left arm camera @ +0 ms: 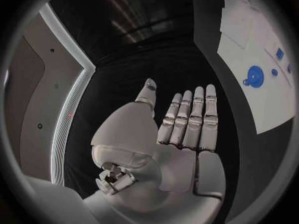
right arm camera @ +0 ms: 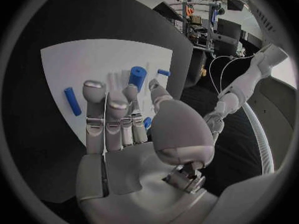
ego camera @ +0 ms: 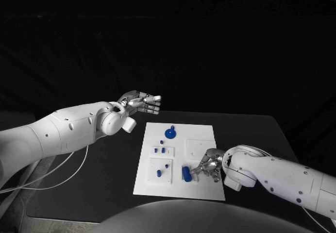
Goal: Assemble the parts on the task board
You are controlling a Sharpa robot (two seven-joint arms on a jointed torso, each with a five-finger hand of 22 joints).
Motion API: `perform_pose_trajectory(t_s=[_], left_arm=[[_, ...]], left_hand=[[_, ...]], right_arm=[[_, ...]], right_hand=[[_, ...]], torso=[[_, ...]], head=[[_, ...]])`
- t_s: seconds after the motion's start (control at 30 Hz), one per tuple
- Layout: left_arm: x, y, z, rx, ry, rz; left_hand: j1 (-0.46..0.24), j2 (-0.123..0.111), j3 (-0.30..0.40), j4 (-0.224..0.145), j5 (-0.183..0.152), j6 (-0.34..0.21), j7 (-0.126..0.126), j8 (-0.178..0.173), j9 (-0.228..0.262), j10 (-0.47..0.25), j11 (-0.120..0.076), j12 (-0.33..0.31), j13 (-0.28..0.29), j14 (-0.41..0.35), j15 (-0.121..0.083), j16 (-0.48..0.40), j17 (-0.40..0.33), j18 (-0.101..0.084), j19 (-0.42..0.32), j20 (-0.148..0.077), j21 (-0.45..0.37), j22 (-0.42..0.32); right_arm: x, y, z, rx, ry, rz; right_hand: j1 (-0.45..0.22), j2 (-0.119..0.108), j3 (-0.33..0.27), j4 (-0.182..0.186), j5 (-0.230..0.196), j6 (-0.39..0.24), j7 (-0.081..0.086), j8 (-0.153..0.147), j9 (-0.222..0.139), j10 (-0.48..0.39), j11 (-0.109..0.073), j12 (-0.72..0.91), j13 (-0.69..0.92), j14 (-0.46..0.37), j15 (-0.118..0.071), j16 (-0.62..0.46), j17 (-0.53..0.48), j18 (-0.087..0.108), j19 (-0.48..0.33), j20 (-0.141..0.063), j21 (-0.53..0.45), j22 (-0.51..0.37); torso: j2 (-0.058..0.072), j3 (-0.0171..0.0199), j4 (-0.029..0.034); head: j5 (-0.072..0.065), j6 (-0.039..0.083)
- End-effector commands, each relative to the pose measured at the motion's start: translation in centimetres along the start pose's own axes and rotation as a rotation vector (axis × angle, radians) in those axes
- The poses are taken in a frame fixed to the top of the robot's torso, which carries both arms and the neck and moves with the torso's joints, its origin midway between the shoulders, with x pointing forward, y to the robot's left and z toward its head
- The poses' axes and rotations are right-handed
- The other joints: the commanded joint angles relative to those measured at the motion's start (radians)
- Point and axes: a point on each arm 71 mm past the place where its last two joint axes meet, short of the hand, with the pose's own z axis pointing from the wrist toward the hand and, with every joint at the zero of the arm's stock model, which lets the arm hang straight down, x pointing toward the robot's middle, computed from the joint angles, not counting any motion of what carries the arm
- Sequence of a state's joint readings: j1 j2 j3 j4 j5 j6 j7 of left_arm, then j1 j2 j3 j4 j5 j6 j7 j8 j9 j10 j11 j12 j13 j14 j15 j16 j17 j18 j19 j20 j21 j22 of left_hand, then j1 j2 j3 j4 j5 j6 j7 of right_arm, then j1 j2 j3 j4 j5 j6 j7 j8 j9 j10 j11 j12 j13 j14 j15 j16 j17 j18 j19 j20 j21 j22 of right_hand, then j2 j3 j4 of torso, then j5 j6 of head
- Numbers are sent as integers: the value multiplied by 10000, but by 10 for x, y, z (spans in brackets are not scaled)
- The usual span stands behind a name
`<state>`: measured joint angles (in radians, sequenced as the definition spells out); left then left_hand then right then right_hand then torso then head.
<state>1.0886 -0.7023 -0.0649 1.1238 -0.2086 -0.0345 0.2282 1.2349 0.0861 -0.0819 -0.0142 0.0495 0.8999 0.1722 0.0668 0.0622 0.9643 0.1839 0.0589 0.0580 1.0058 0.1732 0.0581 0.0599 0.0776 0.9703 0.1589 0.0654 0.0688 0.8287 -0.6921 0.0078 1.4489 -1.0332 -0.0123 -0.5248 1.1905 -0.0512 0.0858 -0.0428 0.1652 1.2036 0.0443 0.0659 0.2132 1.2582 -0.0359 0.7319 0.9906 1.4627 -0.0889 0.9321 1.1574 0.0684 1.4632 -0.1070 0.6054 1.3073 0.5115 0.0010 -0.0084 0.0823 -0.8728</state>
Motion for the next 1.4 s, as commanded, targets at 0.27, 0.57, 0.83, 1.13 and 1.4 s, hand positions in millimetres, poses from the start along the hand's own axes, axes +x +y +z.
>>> perform_pose_trajectory(t_s=[0.27, 0.57, 0.83, 1.13, 1.4], left_arm=[[2, -1, 0, 85, 154, 8], [2, -1, 1, 77, 182, 5], [2, -1, 1, 63, 196, 2], [3, -1, 1, 48, 230, -4], [3, -1, 2, 79, 187, 7]], left_hand=[[5, 29, -5, -3, -29, 73, 21, -37, 2, -40, -21, 12, 5, -61, 9, 43, 15, 72, -72, 14, 13, -14], [5, 29, -5, -3, -29, 73, 21, -37, 2, -40, -21, 12, 5, -61, 9, 43, 15, 72, -72, 14, 13, -14], [5, 29, -5, -3, -29, 73, 21, -37, 2, -40, -21, 12, 5, -61, 9, 43, 15, 72, -72, 14, 13, -14], [5, 29, -5, -3, -29, 73, 21, -37, 2, -40, -21, 12, 5, -61, 9, 43, 15, 72, -72, 14, 13, -14], [12, 27, -2, -1, -29, 105, 16, -38, 3, -35, -22, 12, 5, -56, 9, 45, 16, 71, -75, 13, 14, -14]], right_arm=[[13, 6, 3, -536, 506, -471], [20, 6, 11, -210, 154, -614], [25, 4, 17, 27, 127, -532], [21, 1, 22, 280, -341, -375], [22, 6, 28, 256, -454, -165]], right_hand=[[-359, -157, 2067, -1953, 1278, 621, -463, 54, 3568, 160, -265, 171, 186, 37, -173, 53, 35, -338, 39, -221, 270, 755], [-688, -318, 2224, -1802, 1459, 382, -579, 1, 6925, 487, -354, 1137, 864, 43, -220, 128, 12, -350, 62, -259, 398, 766], [-701, -388, 2011, -1340, 1588, 412, -680, -11, 8054, 709, -401, 1817, 1290, 42, -265, 145, -55, -376, 85, -299, 405, 765], [-987, -121, 2255, -1199, 1368, 442, -730, -5, 8586, 884, -425, 2173, 1485, 50, -269, 267, -76, -388, 129, -303, 586, 797], [-1273, 55, 2136, -1081, 1114, 475, -765, -7, 8873, 941, -436, 2333, 1617, 51, -271, 319, -95, -401, 140, -304, 665, 809]], torso=[[0, -1, 8], [11, 1, 15], [8, -1, 17], [9, -10, 13], [16, 1, 31]], head=[[-26, 2], [-18, 2], [-6, 2], [-22, 2], [-89, 2]])
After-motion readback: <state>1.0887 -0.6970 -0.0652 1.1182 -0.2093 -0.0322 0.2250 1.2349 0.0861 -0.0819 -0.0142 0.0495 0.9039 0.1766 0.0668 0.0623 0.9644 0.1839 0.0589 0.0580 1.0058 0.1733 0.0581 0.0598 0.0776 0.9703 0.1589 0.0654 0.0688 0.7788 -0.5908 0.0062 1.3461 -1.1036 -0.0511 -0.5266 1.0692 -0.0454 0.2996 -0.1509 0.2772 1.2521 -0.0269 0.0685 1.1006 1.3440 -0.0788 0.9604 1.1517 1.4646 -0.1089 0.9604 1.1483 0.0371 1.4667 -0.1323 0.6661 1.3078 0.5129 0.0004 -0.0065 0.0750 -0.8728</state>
